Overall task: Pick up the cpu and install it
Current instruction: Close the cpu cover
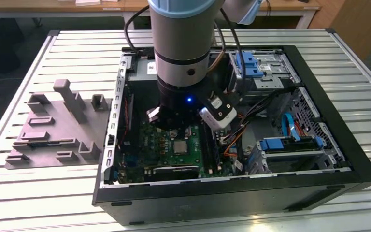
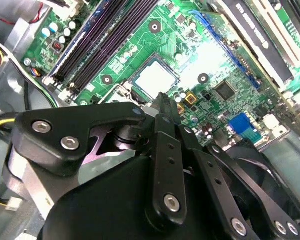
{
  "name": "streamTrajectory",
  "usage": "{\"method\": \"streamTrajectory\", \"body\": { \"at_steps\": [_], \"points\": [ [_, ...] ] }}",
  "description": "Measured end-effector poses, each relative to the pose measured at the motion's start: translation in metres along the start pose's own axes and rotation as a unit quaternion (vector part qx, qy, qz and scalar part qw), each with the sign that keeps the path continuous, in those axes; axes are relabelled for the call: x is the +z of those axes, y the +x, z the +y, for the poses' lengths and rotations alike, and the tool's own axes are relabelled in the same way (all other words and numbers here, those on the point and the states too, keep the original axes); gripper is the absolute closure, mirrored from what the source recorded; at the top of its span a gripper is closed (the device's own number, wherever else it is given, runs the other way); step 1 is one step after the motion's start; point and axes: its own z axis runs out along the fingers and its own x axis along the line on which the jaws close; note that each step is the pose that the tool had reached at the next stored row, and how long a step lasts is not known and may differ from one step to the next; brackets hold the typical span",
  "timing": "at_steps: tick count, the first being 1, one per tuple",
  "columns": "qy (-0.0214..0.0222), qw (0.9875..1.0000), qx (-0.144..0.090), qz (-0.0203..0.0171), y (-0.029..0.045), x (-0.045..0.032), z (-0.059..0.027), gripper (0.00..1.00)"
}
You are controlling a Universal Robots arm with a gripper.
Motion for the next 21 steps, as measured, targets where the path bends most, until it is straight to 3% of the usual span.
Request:
{"method": "streamTrajectory", "body": {
  "at_steps": [3,11,15,21],
  "points": [
    [-0.0001,0.9999,-0.014,0.0002,0.0,0.0,0.0,0.89],
    [-0.0002,0.9999,-0.017,0.0002,0.0,0.0001,-0.0001,0.89],
    [-0.0005,0.9996,-0.029,0.0004,0.0001,0.0001,-0.0005,0.89],
    [-0.0008,0.9967,-0.081,0.0014,0.0001,0.0,-0.0005,0.89]
  ]
}}
